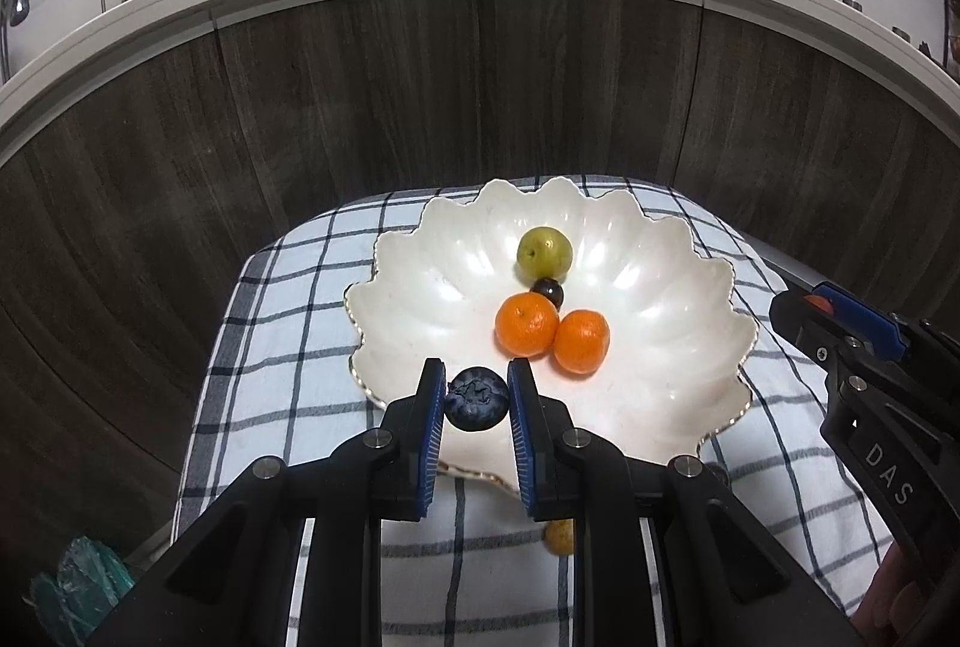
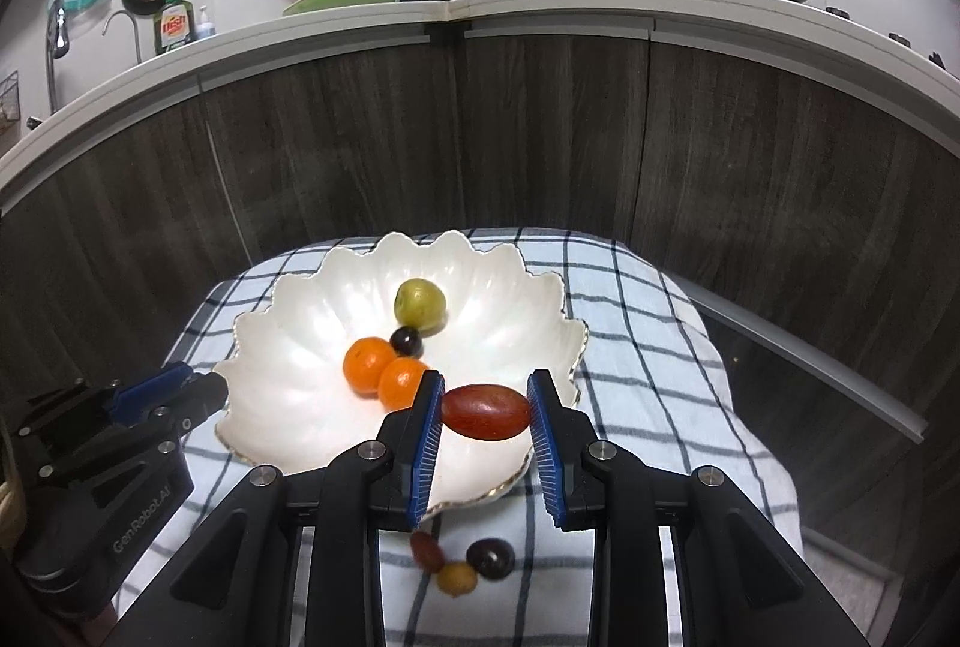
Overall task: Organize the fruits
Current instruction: 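Lift and carry the red fruit and blueberry over the white bowl with both tools, then open the left tool to drop the blueberry while the right tool releases the red fruit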
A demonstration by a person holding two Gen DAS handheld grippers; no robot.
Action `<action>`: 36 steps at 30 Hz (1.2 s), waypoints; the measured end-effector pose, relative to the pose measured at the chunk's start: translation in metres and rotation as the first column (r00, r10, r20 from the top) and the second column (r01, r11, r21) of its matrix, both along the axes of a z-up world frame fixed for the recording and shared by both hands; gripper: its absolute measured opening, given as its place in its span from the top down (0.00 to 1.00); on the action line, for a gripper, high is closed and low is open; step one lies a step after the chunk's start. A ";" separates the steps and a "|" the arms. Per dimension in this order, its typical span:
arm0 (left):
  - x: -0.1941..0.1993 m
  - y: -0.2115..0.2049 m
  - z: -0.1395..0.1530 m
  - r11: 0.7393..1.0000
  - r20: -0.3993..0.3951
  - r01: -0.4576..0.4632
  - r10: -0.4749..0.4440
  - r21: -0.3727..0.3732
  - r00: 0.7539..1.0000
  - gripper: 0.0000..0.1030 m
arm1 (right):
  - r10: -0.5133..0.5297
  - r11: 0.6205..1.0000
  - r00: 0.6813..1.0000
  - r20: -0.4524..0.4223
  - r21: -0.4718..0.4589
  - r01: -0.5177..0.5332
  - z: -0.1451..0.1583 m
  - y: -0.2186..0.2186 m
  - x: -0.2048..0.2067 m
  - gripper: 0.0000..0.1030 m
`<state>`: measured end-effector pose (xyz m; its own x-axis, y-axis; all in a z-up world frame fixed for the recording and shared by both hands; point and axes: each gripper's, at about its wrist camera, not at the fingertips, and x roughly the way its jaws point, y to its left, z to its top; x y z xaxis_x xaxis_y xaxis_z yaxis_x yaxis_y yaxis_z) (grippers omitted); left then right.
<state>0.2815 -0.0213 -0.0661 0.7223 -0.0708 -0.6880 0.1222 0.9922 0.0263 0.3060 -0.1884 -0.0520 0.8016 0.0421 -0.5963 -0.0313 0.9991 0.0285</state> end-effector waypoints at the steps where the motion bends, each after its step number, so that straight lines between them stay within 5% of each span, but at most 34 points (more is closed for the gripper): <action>1: 0.002 0.000 0.000 1.000 -0.001 -0.002 0.002 0.000 1.000 0.79 | 0.001 1.000 1.000 -0.004 -0.001 -0.001 0.000 -0.001 0.004 0.71; 30: 0.058 -0.005 -0.039 0.999 -0.107 -0.045 0.043 -0.010 0.993 0.79 | 0.018 0.999 0.991 -0.133 -0.025 -0.022 -0.026 -0.008 0.076 0.71; 32: 0.059 -0.005 -0.039 0.999 -0.109 -0.043 0.042 -0.009 0.993 0.74 | 0.016 0.999 0.990 -0.139 -0.034 -0.020 -0.028 -0.008 0.078 0.71; 34: 0.058 -0.004 -0.038 0.999 -0.098 -0.053 0.053 -0.004 0.994 0.55 | 0.013 0.999 0.990 -0.138 -0.040 -0.019 -0.028 -0.009 0.079 0.70; 36: 0.058 -0.003 -0.036 0.998 -0.087 -0.058 0.057 -0.006 0.995 0.53 | 0.011 0.999 0.990 -0.139 -0.048 -0.018 -0.028 -0.008 0.080 0.70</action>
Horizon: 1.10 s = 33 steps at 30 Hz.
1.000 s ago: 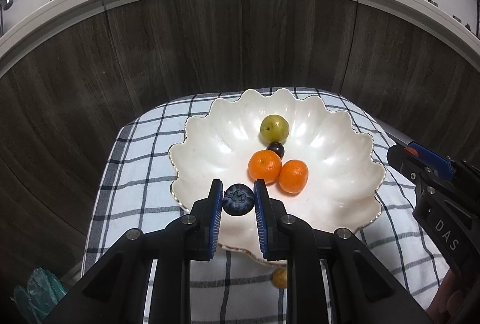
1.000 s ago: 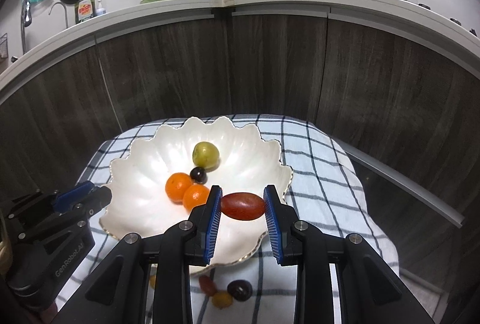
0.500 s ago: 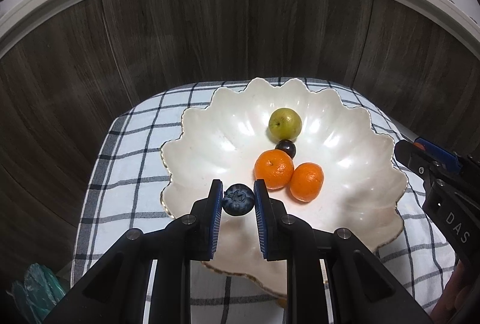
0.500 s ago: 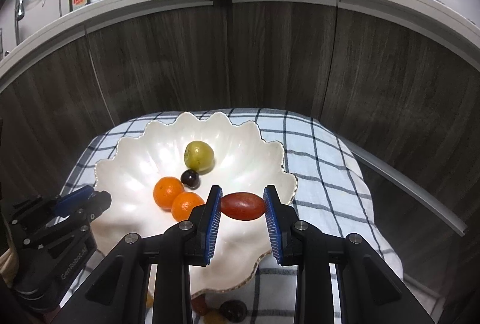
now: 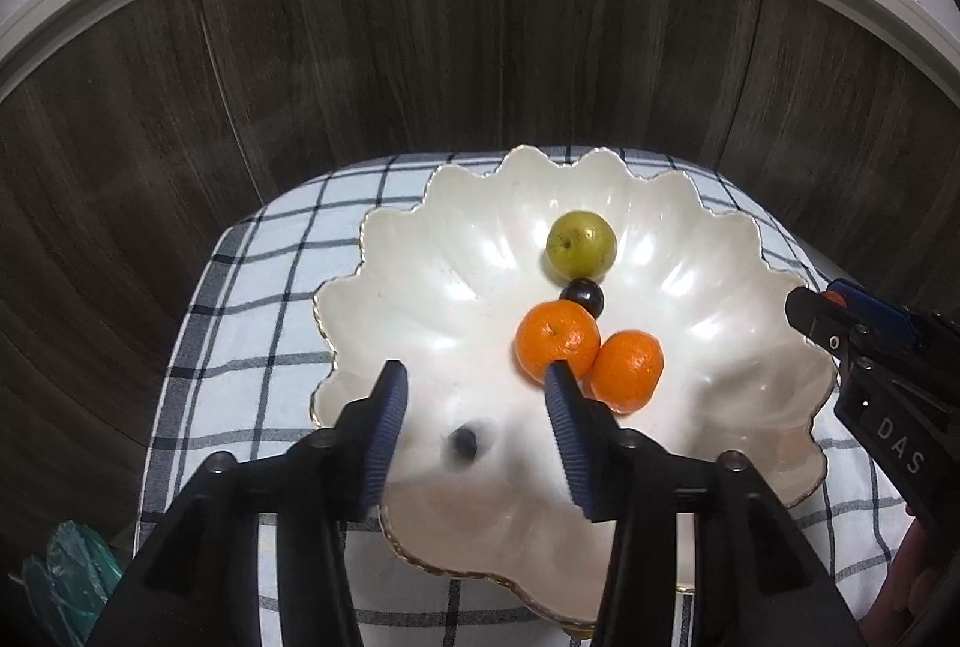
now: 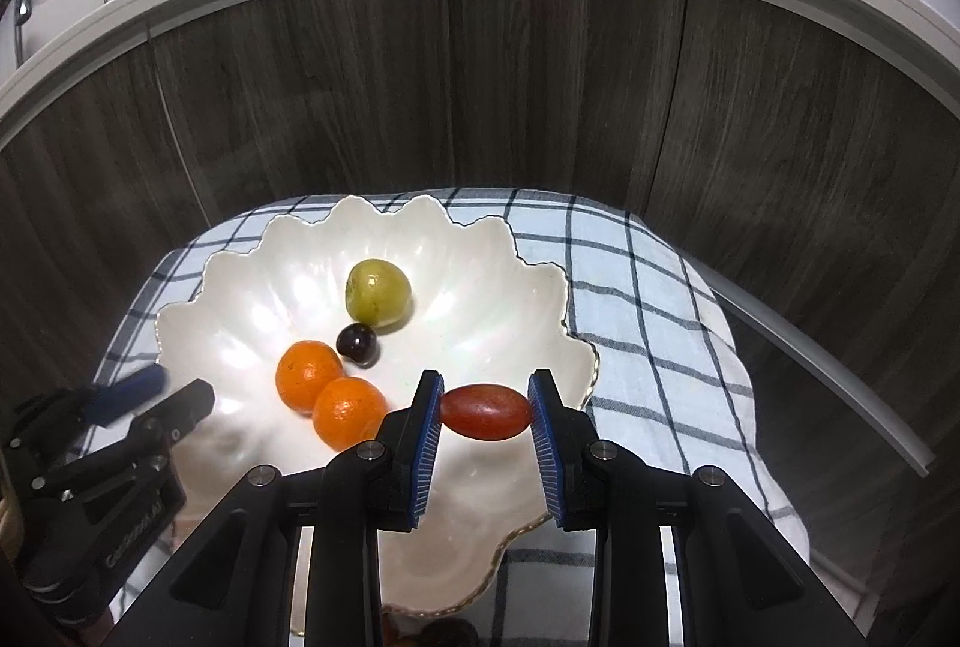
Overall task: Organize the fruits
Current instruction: 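Open the left tool to drop the blueberry while the right tool releases the red fruit, then withdraw both open tools from the bowl toward the remaining loose fruits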
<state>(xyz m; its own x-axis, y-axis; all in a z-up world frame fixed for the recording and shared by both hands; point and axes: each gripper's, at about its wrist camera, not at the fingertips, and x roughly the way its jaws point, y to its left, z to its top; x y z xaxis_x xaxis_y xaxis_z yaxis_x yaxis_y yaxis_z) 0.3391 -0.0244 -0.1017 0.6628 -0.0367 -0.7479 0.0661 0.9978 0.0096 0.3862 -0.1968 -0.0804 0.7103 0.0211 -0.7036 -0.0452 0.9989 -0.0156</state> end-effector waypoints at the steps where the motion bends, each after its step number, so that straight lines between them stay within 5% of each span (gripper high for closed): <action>1: 0.000 0.000 0.001 1.000 -0.002 -0.003 0.003 0.002 1.000 0.50 | -0.003 1.000 1.000 -0.002 -0.004 0.003 0.000 0.000 0.001 0.69; 5: -0.001 0.001 0.006 1.000 0.011 -0.013 0.013 0.012 1.000 0.41 | -0.012 1.000 1.000 0.009 0.001 0.012 0.003 -0.002 0.001 0.47; 8: -0.003 0.001 0.010 1.000 0.022 -0.018 0.018 0.015 1.000 0.33 | -0.019 1.000 0.999 0.029 0.005 0.019 0.008 -0.005 -0.001 0.40; 13: -0.006 0.002 0.018 0.999 0.037 -0.033 0.032 0.012 0.999 0.24 | -0.020 1.000 0.999 0.044 0.011 0.020 0.014 -0.007 -0.003 0.35; 33: -0.030 -0.007 0.053 1.000 0.100 -0.023 0.021 0.017 0.995 0.21 | -0.043 0.999 0.993 0.111 0.023 0.041 0.046 -0.019 -0.029 0.35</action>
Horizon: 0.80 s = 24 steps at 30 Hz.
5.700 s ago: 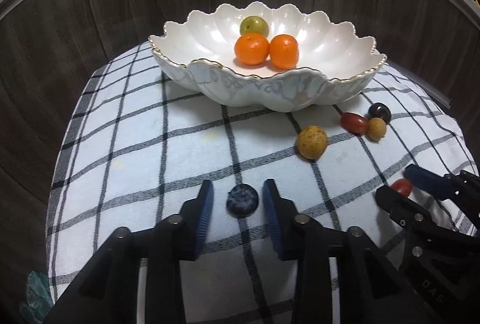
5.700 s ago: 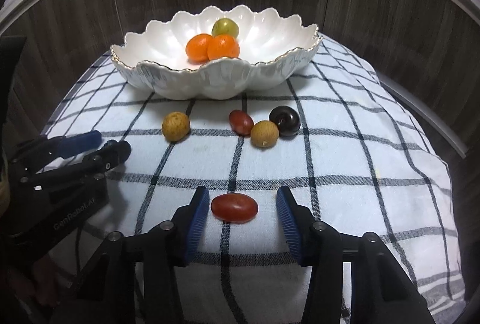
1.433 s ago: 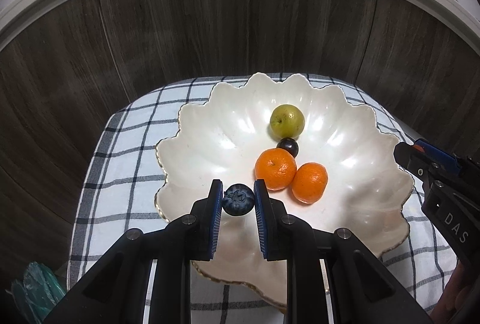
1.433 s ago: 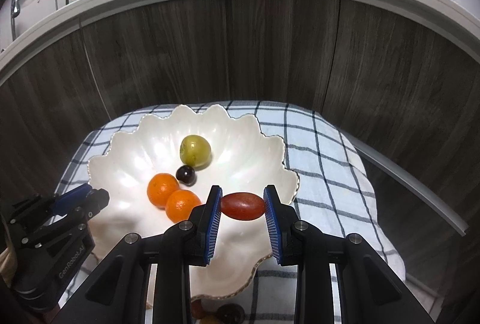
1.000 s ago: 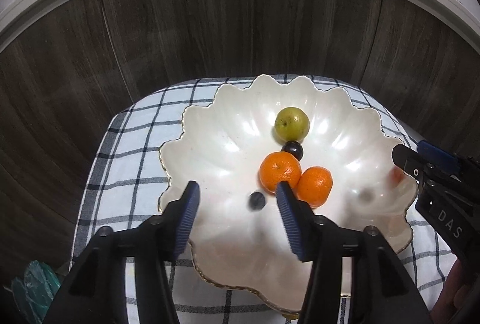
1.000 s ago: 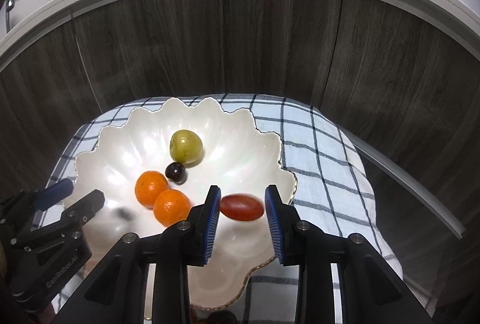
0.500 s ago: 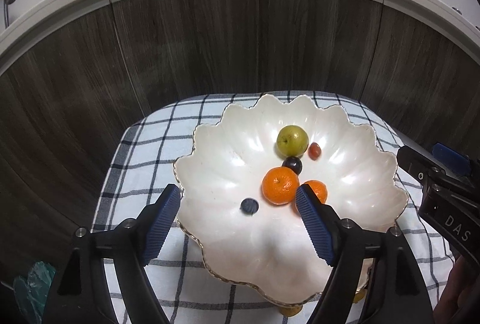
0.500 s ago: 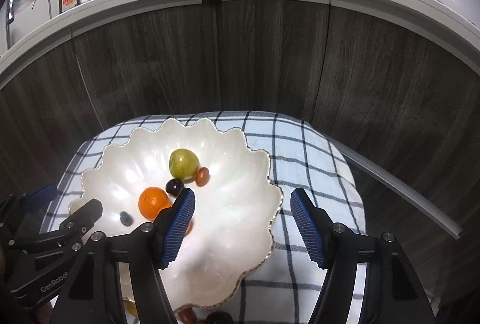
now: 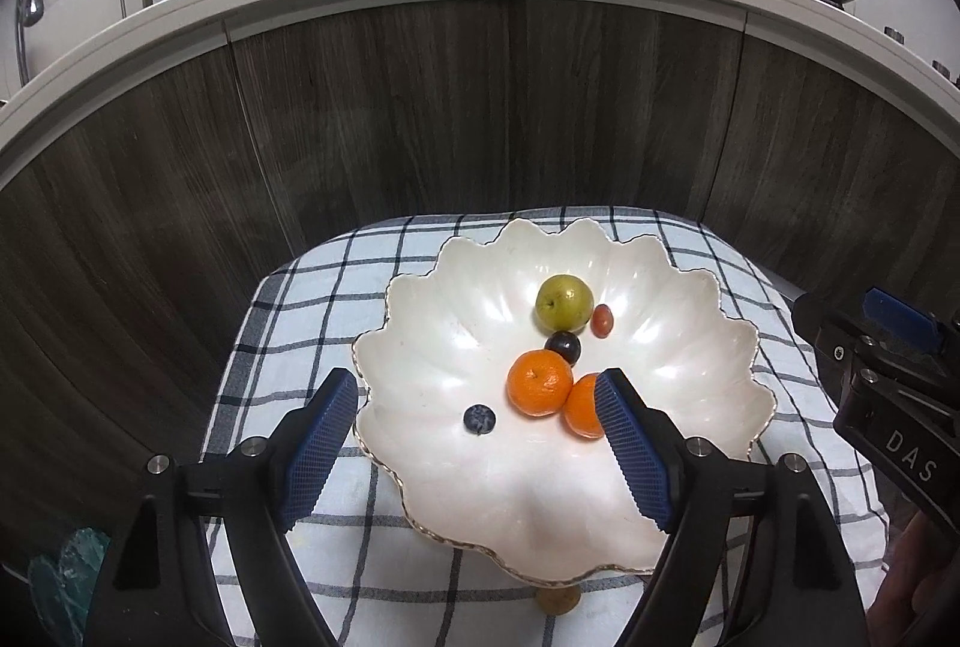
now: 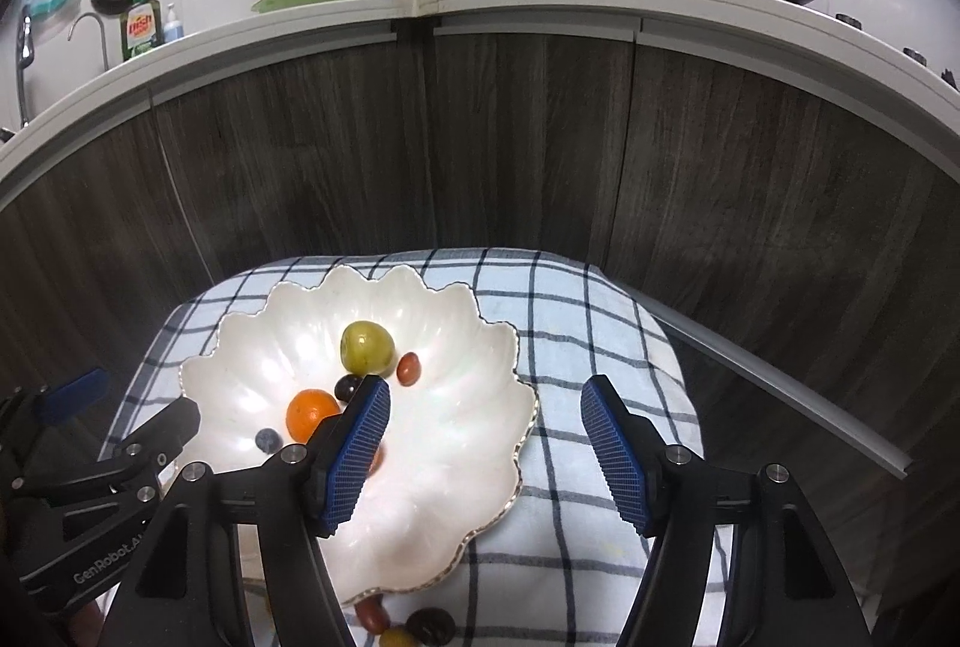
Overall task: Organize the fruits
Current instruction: 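Withdraw both open tools from the bowl toward the remaining loose fruits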
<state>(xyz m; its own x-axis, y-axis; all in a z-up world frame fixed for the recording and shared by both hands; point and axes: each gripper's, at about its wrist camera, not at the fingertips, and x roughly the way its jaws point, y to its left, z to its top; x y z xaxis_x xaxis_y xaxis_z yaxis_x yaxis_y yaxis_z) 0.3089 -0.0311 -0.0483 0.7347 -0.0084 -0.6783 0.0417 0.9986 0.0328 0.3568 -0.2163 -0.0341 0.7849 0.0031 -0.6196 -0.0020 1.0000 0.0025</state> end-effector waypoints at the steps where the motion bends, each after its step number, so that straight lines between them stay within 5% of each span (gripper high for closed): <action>1: -0.002 -0.001 0.002 1.000 0.004 0.001 -0.001 0.001 1.000 0.21 | 0.000 1.000 1.000 0.003 0.001 0.000 0.001 -0.001 -0.002 0.35; 24: -0.042 -0.005 0.011 1.000 0.037 0.027 -0.027 0.014 0.999 0.21 | -0.007 1.000 1.000 0.021 0.015 0.006 0.008 -0.012 -0.037 0.35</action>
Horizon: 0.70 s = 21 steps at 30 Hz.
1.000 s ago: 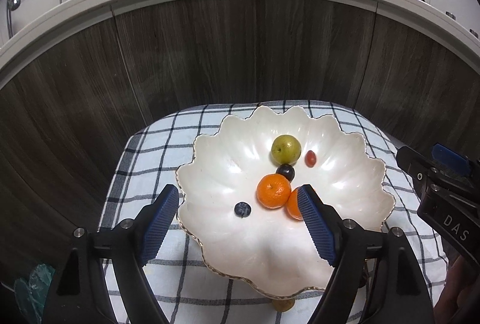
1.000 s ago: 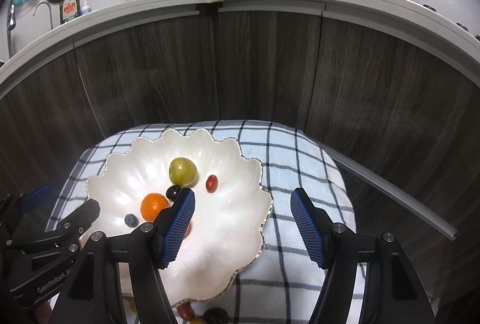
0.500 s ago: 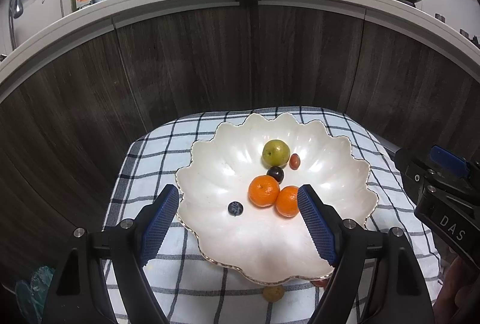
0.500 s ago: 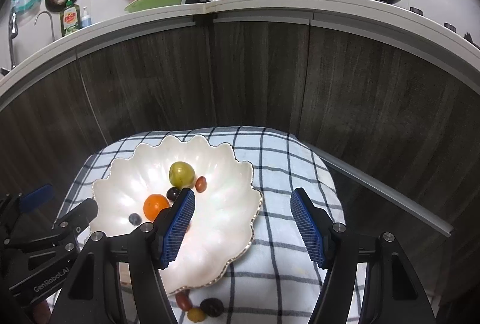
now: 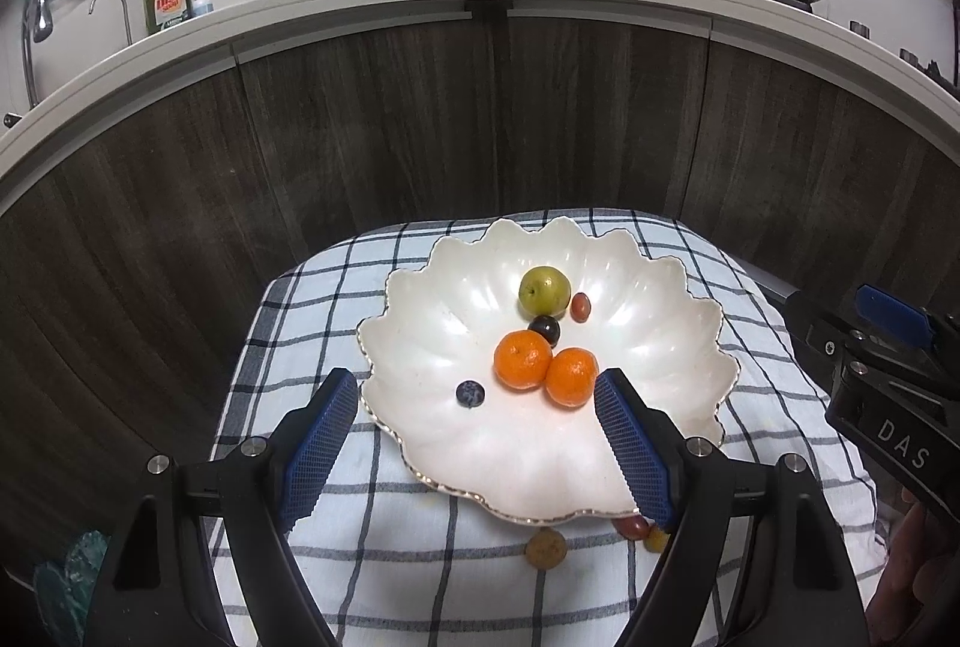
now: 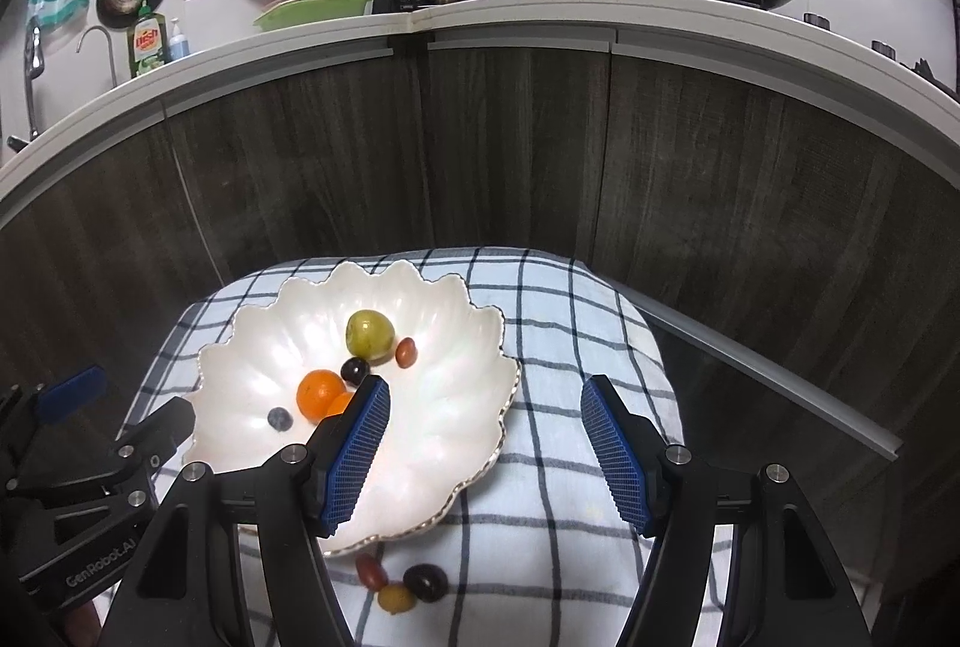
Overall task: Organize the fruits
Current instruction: 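Withdraw both open tools from the bowl toward the remaining loose fruits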
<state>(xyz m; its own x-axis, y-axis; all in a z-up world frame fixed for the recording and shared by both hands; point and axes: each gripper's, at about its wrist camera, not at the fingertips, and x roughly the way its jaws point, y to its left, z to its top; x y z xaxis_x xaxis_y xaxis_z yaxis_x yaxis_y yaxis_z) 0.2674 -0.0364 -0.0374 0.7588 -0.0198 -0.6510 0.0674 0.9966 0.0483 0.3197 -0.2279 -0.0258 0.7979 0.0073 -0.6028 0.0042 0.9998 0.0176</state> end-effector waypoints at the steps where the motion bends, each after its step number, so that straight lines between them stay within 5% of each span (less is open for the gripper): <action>1: -0.002 0.000 0.000 1.000 0.001 0.001 -0.001 0.000 1.000 0.21 | 0.000 1.000 1.000 0.001 0.000 0.000 0.000 0.000 -0.002 0.35; 21: -0.038 0.005 -0.007 0.999 0.014 0.039 -0.039 0.010 0.999 0.21 | 0.006 1.000 1.000 -0.011 0.006 -0.005 -0.009 0.007 -0.039 0.35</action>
<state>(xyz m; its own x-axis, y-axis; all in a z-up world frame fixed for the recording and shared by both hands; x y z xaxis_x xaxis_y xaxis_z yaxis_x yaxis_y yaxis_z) 0.2294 -0.0318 -0.0446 0.7671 -0.0431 -0.6401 0.1051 0.9927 0.0592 0.2806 -0.2208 -0.0350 0.7912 0.0153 -0.6113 -0.0011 0.9997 0.0236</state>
